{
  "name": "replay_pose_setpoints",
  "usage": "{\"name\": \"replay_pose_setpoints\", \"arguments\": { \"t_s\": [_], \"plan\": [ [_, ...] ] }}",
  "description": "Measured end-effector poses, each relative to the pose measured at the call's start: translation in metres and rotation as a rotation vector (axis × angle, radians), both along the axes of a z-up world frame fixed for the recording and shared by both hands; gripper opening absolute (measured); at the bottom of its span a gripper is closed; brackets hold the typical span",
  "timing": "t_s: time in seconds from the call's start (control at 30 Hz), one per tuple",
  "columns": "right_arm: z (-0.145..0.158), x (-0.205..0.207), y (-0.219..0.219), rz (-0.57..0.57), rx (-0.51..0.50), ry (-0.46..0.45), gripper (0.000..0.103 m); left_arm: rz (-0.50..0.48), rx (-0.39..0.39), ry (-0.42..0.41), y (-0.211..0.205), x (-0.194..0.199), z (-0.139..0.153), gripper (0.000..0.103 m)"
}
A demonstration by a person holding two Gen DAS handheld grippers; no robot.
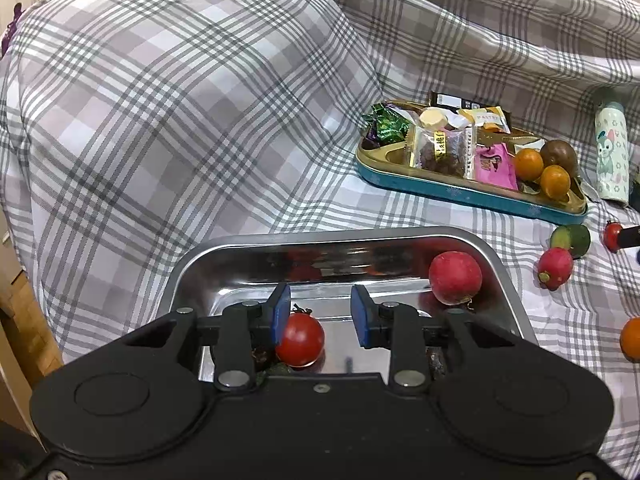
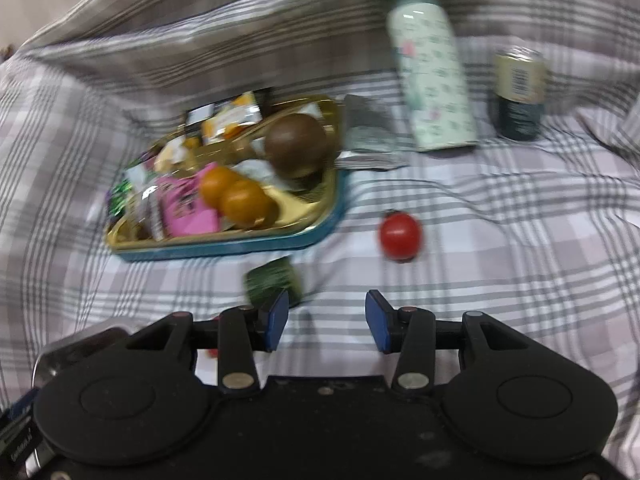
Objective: Organize fruits
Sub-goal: 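Move both tools back toward the cucumber piece and cherry tomato, then grasp the cucumber piece with the left gripper while the right grasps a cherry tomato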
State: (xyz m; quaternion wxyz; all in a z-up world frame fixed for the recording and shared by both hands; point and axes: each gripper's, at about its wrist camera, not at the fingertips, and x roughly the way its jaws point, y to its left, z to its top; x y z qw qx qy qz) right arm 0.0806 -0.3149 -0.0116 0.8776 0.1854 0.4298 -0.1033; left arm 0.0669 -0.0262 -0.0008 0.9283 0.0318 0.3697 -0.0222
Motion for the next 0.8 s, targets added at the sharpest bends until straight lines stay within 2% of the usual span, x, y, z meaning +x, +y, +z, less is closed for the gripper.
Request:
{"name": "replay_pose_setpoints", "arguments": {
  "t_s": [0.07, 0.2, 0.4, 0.63, 0.8],
  "plan": [
    [0.0, -0.001, -0.015, -0.028, 0.014, 0.006, 0.047, -0.023, 0.002, -0.002, -0.005, -0.002, 0.002, 0.042],
    [-0.001, -0.003, -0.037, -0.084, 0.028, 0.005, 0.047, -0.079, -0.102, 0.031, -0.022, -0.003, 0.007, 0.042],
    [-0.001, -0.006, -0.059, -0.135, 0.056, -0.001, 0.047, -0.224, -0.122, -0.018, -0.081, 0.003, 0.016, 0.042],
    [-0.002, -0.005, -0.066, -0.161, 0.058, -0.011, 0.047, -0.356, -0.162, 0.004, -0.144, 0.016, 0.013, 0.042],
    [-0.003, -0.004, -0.072, -0.179, 0.055, -0.017, 0.047, -0.41, -0.152, 0.02, -0.176, 0.028, 0.008, 0.042]
  ]
}}
